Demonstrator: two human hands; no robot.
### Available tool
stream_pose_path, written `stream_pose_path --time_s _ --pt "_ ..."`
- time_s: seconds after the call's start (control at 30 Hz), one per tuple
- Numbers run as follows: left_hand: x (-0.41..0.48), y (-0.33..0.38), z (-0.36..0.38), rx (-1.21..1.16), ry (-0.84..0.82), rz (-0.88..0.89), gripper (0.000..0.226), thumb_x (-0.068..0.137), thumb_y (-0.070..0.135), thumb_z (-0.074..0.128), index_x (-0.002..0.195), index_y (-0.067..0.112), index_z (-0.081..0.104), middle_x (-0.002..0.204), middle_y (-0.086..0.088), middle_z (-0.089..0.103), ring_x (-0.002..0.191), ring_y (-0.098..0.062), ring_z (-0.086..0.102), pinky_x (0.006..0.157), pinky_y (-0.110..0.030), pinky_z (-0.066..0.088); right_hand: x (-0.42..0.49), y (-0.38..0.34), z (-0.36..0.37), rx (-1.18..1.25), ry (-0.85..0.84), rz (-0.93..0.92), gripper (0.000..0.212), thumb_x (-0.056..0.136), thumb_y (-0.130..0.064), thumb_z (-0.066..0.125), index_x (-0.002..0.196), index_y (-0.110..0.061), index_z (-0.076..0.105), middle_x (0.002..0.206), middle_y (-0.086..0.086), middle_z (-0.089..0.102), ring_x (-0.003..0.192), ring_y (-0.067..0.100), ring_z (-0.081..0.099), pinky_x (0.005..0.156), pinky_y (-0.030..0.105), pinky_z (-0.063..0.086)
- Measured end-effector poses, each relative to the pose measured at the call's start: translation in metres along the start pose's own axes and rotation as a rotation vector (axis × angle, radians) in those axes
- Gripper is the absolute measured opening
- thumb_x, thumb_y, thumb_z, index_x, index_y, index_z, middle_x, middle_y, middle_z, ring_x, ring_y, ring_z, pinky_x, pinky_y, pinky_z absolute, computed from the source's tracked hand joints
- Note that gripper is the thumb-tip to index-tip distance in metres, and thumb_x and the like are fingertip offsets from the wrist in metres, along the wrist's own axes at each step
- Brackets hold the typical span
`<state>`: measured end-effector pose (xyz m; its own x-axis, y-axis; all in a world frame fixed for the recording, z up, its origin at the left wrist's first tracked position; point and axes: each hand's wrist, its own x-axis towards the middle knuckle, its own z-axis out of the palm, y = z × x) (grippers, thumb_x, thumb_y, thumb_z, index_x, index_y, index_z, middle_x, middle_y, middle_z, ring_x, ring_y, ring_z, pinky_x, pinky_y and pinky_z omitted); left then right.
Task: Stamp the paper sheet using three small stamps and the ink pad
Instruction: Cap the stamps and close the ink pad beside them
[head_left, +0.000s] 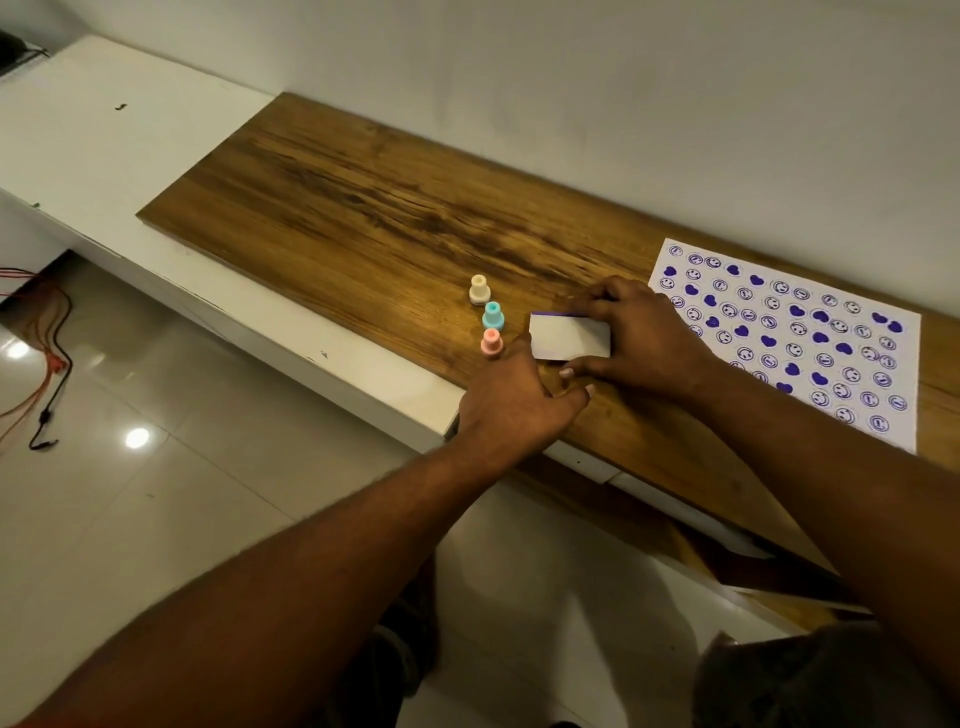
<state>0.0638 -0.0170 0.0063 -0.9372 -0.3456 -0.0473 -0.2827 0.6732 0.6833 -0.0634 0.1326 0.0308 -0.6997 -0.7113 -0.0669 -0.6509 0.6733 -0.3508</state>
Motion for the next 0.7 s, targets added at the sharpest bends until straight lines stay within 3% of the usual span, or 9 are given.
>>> stream_pose_path --time_s 0.1,0.27,0.4,0.7 --pt "0.001 -0.001 0.0 0.002 -0.011 -0.011 0.087 0.079 0.073 0.069 0.147 0.025 0.041 0.128 0.005 0.063 0.107 -0.013 0.063 0.058 -0.014 0.036 -0.001 0.011 -0.006 -0.003 0.009 0.009 0.094 0.068 -0.075 0.075 0.145 -0.025 0.055 0.139 0.004 0.058 0.123 0.024 0.054 0.093 0.038 0.05" --pt "0.002 0.0 0.001 0.0 -0.032 -0.038 0.085 0.079 0.073 0.069 0.145 0.026 0.044 0.121 0.005 0.065 0.098 -0.01 0.061 0.06 -0.019 0.044 -0.003 0.023 -0.006 0.005 0.011 -0.015 0.083 0.074 -0.062 0.08 0.144 -0.021 0.058 0.136 0.005 0.063 0.119 0.023 0.059 0.086 0.028 0.044" --pt "0.002 0.002 0.002 0.014 -0.044 -0.059 0.087 0.08 0.071 0.071 0.146 0.023 0.043 0.12 0.003 0.065 0.101 -0.015 0.065 0.07 -0.028 0.057 -0.004 0.023 -0.005 -0.01 0.004 -0.035 0.079 0.078 -0.06 0.078 0.143 -0.022 0.058 0.138 0.005 0.061 0.121 0.023 0.058 0.087 0.029 0.045" --pt "0.003 0.007 -0.003 0.044 -0.05 -0.094 0.081 0.082 0.069 0.07 0.144 0.022 0.046 0.107 0.003 0.068 0.092 -0.013 0.066 0.065 -0.027 0.053 -0.007 0.024 -0.007 -0.063 -0.007 -0.058 0.075 0.081 -0.065 0.072 0.141 -0.02 0.061 0.14 0.003 0.06 0.124 0.024 0.057 0.094 0.038 0.052"
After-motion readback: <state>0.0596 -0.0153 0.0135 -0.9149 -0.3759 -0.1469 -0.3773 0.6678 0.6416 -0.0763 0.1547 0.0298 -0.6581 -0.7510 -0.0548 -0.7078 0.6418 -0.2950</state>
